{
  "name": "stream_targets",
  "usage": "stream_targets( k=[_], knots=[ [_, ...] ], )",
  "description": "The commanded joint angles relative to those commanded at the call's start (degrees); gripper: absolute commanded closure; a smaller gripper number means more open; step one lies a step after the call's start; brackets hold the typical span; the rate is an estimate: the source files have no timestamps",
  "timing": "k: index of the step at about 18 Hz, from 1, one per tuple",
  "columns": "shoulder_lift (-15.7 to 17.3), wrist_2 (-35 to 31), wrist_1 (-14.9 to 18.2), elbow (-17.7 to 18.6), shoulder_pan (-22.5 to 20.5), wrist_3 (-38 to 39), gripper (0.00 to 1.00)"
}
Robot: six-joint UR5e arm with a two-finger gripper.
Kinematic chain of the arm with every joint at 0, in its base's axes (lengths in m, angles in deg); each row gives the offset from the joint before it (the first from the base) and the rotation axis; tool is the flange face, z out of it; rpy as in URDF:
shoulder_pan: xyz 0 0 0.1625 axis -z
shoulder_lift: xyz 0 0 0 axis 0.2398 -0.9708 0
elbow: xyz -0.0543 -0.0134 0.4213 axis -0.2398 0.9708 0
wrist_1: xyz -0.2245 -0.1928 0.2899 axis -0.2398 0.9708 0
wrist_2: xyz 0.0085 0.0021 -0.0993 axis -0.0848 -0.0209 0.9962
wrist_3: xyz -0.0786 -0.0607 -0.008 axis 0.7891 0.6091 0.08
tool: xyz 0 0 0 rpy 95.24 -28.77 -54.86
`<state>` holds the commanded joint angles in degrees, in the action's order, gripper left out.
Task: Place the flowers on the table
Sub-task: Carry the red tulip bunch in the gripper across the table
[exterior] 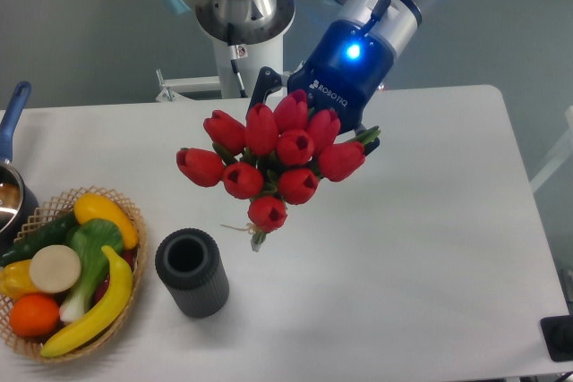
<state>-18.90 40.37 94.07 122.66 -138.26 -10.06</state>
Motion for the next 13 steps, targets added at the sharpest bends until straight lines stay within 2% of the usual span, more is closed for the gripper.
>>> stream_targets(
  k=[7,13],
  knots=[
    [0.2,-1.8,0.3,0.3,-0.3,-0.6,0.45],
    [1.6,-11.9,0.3,0.2,-0.1,-0.7,0.45]
  ],
)
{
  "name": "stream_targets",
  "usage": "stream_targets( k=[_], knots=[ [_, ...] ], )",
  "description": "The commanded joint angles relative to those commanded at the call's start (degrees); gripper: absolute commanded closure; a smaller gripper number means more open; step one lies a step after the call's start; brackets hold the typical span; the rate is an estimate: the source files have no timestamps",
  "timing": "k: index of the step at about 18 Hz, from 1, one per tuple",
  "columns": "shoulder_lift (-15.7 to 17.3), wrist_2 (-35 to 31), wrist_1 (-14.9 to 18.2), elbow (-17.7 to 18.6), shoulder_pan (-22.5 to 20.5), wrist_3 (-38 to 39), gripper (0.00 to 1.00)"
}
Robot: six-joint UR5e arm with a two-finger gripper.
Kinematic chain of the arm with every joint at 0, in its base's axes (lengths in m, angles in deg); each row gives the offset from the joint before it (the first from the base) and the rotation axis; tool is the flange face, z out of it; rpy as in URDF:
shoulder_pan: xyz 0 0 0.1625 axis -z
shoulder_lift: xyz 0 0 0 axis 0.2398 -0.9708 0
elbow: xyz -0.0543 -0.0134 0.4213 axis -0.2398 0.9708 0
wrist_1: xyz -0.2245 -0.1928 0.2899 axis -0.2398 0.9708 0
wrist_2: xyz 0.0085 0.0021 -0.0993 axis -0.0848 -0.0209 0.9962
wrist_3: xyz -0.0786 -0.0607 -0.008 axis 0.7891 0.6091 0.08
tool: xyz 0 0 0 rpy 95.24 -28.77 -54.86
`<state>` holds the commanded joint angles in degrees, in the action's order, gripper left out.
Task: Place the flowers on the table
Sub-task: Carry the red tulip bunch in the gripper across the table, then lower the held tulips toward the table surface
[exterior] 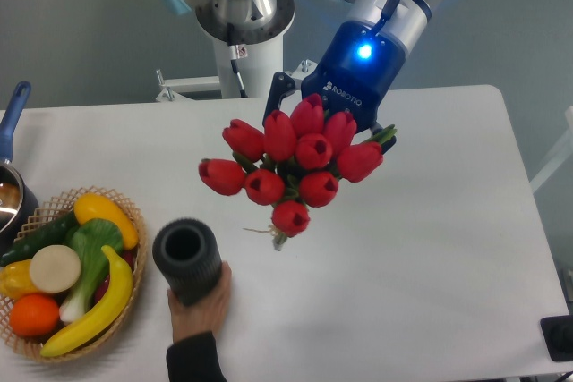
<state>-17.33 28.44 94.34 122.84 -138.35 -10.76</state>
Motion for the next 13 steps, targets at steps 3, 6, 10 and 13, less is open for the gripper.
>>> stream_targets(
  k=[3,6,10,13],
  knots=[
    [1.0,-8.9,0.1,0.3,0.3,-0.1,0.45],
    [2.1,-13.1,0.2,2.3,0.4,-2.6,0.43],
    [2.4,-21.4,0.2,3.3,1.5,-4.3,0.44],
    [1.4,-24.6,0.6,3.4,1.8,-8.6,0.44]
  ],
)
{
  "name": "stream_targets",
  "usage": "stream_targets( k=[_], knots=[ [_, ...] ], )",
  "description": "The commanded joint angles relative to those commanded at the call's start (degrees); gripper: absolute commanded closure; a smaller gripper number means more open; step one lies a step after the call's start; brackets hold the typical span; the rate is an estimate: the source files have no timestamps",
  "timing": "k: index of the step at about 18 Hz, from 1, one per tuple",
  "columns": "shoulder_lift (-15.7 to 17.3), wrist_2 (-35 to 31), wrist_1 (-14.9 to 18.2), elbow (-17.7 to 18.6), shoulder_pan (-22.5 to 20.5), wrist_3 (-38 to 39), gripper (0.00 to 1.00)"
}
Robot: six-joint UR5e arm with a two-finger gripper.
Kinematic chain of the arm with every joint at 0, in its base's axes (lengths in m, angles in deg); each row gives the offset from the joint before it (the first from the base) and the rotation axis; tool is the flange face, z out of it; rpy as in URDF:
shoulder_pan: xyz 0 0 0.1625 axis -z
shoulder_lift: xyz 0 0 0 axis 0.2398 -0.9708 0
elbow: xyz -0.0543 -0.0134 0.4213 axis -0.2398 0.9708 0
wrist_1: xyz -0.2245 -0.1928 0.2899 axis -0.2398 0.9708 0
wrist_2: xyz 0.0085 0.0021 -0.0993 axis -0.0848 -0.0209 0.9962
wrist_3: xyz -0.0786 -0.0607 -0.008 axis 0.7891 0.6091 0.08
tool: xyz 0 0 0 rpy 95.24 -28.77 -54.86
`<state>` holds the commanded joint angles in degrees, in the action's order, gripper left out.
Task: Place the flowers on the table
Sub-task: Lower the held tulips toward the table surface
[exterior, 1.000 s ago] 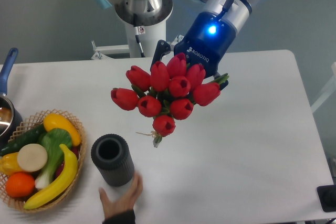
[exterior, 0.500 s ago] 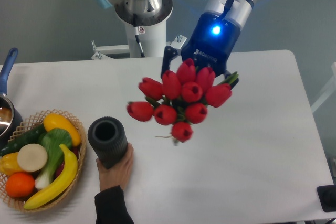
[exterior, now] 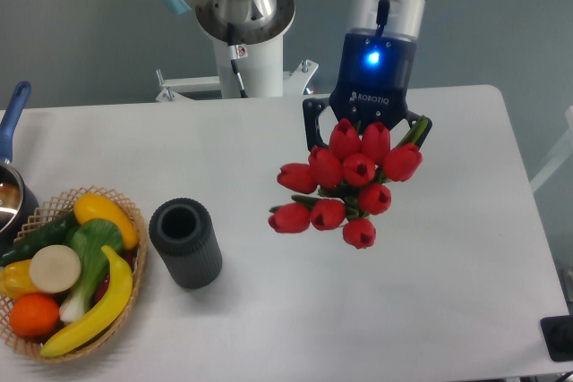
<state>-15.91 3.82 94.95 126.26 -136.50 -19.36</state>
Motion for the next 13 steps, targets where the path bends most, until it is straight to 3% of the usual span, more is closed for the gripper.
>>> stream_targets(
  k=[5,13],
  knots=[
    [-2.5,-12.3,0.4,1.7,2.6,-10.3,0.44],
    [-6.7,-30.1,0.5,3.5,6.6,-20.0,0.44]
  ],
)
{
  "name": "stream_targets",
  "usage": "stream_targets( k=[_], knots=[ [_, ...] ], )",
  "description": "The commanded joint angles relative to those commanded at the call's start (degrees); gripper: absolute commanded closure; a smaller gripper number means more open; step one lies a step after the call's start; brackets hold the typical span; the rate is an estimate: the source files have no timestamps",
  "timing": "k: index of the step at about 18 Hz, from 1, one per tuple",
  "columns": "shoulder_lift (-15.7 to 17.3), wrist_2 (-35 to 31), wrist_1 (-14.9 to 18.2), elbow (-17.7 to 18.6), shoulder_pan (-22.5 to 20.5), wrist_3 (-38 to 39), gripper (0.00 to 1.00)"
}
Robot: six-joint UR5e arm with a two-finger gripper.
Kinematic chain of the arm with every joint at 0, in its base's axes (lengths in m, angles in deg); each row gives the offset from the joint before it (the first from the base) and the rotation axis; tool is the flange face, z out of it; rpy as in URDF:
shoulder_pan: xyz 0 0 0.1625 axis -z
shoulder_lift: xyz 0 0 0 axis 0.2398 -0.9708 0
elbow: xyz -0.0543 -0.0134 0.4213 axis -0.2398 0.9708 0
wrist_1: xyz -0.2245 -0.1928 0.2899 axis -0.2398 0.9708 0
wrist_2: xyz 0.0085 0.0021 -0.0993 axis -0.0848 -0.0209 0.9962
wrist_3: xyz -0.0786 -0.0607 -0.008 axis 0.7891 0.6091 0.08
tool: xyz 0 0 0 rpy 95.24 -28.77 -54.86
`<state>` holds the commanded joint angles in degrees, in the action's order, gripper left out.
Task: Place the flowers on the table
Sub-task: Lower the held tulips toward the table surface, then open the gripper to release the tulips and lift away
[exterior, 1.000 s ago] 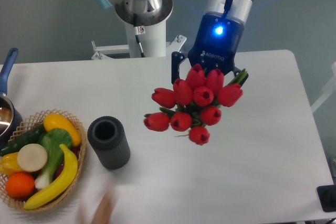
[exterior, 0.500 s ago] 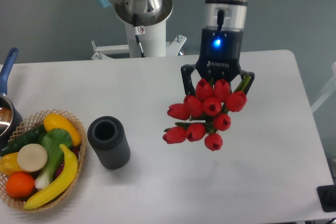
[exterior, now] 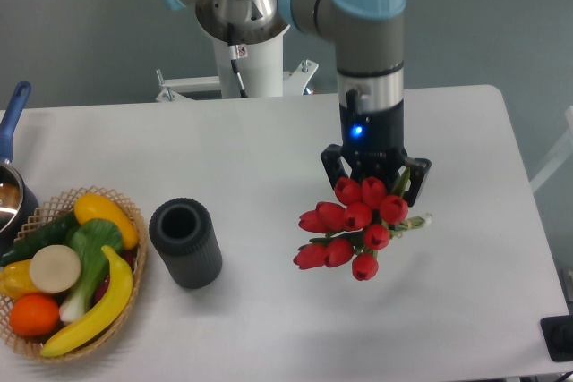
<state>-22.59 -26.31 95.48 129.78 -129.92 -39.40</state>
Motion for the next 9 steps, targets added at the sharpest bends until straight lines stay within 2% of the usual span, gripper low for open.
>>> stream_targets(
  k=[4,9],
  knots=[
    [-2.4,-4.3,-0.1,0.4,1.8,-1.8,0.44],
    [-3.6,-3.8,-0.4,0.9,2.5,-2.8,0.44]
  ],
)
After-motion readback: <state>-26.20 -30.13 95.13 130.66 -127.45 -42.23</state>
